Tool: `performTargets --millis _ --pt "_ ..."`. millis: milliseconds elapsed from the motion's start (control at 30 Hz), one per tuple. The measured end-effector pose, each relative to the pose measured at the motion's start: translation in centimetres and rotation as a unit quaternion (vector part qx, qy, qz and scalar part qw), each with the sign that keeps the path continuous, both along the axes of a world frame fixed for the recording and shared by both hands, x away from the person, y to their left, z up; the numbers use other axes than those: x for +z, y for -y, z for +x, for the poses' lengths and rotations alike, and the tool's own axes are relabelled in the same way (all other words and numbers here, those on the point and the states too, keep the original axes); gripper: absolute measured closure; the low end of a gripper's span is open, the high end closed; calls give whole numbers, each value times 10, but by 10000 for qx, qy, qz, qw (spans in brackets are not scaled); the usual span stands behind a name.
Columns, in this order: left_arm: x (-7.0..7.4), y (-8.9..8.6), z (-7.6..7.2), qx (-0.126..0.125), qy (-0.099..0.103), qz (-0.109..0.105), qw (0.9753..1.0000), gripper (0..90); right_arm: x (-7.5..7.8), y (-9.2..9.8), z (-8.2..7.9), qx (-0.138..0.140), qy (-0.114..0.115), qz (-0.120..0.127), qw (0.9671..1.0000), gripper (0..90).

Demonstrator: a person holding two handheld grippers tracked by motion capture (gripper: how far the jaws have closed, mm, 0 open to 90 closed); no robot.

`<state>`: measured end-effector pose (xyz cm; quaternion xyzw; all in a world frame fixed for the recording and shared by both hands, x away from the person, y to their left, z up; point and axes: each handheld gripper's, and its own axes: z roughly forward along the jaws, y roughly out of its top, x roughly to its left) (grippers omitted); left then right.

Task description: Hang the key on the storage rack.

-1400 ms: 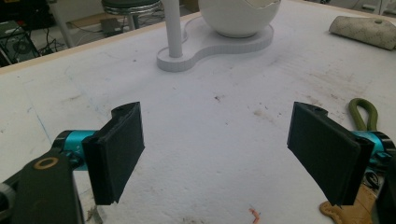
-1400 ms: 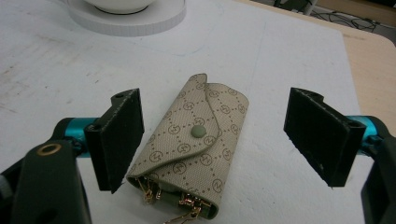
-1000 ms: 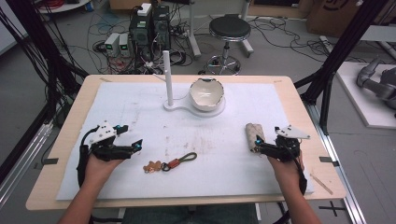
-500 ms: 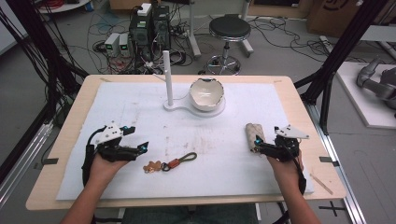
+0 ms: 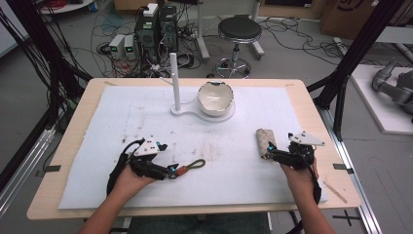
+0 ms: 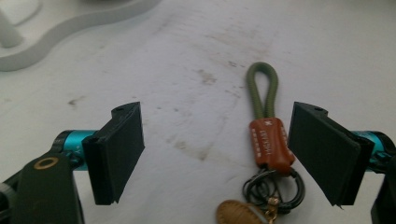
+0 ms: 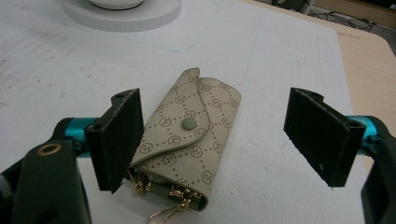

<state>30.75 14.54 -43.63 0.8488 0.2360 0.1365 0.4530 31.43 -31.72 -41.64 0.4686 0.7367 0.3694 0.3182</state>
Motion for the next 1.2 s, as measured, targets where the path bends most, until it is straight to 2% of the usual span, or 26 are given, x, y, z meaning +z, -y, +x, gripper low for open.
performTargets --millis 233,333,367,567,700,1067,1200 --pt "-6 16 -2 -163 -118 136 9997 186 0 -1 0 33 -1 -23 10000 204" --pt "-11 21 -3 -195 -180 261 9993 186 0 -1 0 53 4 -34 10000 204" --pt "-13 23 -3 -227 -255 378 9987 203 -1 -1 0 58 -17 -28 10000 204" --pt "-17 28 -4 -314 -321 550 9975 259 -1 -2 1 72 -10 -29 10000 204" --pt "-18 29 -4 -345 -382 506 9974 302 -1 -2 1 77 -15 -36 10000 204" --pt "-16 31 -10 -500 -381 513 9967 537 -1 -4 1 93 -39 -59 9999 204" --pt "-16 30 -9 -524 -380 468 9968 565 -1 -5 0 127 -24 -96 9999 204"
